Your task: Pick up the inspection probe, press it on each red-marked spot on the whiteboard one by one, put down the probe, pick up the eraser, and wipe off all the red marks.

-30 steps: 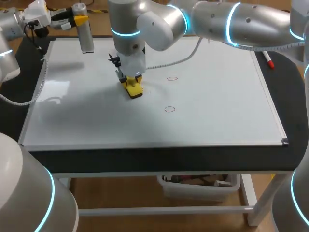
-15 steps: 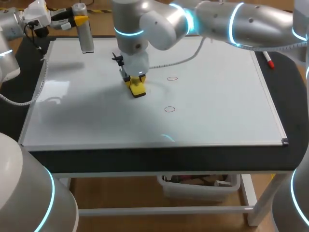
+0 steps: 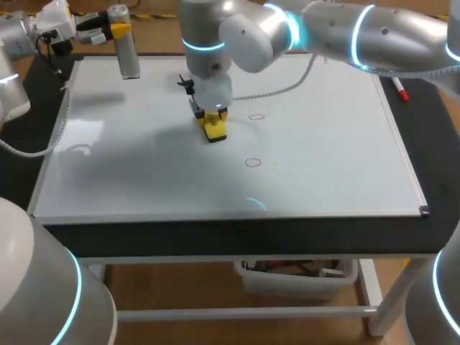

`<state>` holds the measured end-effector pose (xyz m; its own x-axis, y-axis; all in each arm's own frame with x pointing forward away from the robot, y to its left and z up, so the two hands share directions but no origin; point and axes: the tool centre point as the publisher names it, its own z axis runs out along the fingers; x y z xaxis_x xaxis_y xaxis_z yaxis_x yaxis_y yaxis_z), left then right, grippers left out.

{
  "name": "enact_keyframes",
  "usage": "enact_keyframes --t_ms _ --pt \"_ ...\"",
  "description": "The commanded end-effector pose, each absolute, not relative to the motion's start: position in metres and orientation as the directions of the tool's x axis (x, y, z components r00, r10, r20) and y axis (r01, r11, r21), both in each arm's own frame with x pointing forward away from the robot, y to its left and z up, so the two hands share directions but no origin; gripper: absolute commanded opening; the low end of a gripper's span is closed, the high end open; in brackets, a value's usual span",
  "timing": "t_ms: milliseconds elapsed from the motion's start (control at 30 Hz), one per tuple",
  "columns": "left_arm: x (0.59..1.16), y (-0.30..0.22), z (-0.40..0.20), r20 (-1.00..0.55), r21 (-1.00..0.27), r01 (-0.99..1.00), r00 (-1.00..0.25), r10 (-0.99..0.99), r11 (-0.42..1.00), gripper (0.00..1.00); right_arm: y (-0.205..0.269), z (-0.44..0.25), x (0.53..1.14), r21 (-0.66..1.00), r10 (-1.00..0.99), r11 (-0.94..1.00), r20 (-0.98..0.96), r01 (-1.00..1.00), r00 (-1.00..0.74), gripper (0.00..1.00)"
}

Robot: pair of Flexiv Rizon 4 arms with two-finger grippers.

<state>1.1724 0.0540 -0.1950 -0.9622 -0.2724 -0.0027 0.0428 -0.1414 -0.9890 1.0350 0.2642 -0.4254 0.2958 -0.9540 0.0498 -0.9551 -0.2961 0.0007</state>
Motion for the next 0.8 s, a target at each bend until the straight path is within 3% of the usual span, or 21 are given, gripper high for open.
enact_keyframes --t_ms 33,800 --pt "1.172 0.054 -0.194 -0.003 -0.989 0.044 -0.962 -0.274 -0.142 0.0 0.256 -0.428 1.036 -0.002 -0.955 -0.293 0.053 -0.956 0.292 0.0" --pt "1.172 0.054 -0.194 -0.003 -0.989 0.044 -0.962 -0.274 -0.142 0.0 0.19 -0.379 1.072 -0.052 -0.99 -0.125 0.075 -0.991 0.121 0.0"
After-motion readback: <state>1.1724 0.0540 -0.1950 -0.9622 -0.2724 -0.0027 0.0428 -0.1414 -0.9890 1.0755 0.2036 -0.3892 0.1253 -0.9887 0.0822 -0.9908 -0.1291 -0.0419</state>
